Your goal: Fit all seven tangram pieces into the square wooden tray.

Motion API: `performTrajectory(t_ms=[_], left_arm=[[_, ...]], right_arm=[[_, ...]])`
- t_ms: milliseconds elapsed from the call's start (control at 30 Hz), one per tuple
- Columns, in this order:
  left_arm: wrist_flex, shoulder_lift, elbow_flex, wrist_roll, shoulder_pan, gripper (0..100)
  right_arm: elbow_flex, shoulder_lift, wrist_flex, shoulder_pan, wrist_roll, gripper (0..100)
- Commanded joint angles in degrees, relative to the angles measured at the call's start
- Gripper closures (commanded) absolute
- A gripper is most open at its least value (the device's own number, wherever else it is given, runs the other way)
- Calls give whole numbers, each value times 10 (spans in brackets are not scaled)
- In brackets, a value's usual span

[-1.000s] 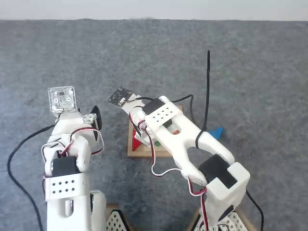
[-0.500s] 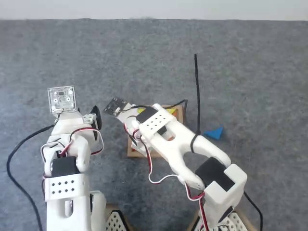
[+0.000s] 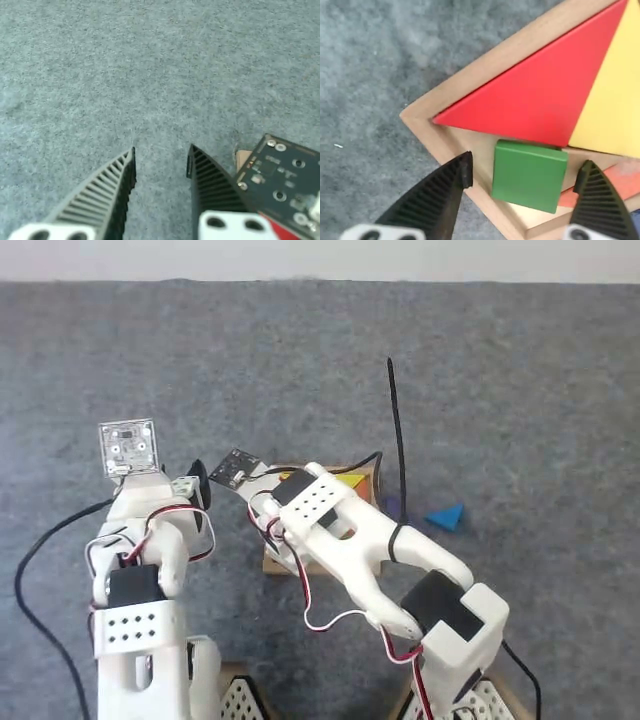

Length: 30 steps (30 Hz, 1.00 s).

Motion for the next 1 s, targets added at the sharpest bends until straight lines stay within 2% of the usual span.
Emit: performTrajectory(t_ms=[0, 200, 433, 533, 667, 800, 967], left_arm=[[-6, -11, -24, 2, 1, 837], [-6, -11, -24, 2, 0, 837], [-6, -11, -24, 2, 0, 837], [-5, -11, -24, 2, 0, 837], [-6, -11, -24, 2, 0, 837], [-6, -11, -24, 2, 0, 837], [-6, -11, -24, 1, 0, 837]], right_arm=[[-34, -23, 18, -15, -5, 669], [-35, -44, 15, 30, 1, 669], [-25, -285, 51, 64, 27, 669], [14, -356, 76, 124, 52, 669], [134, -319, -29, 198, 74, 669], [189, -242, -115, 202, 72, 669], [187, -180, -136, 189, 72, 669]])
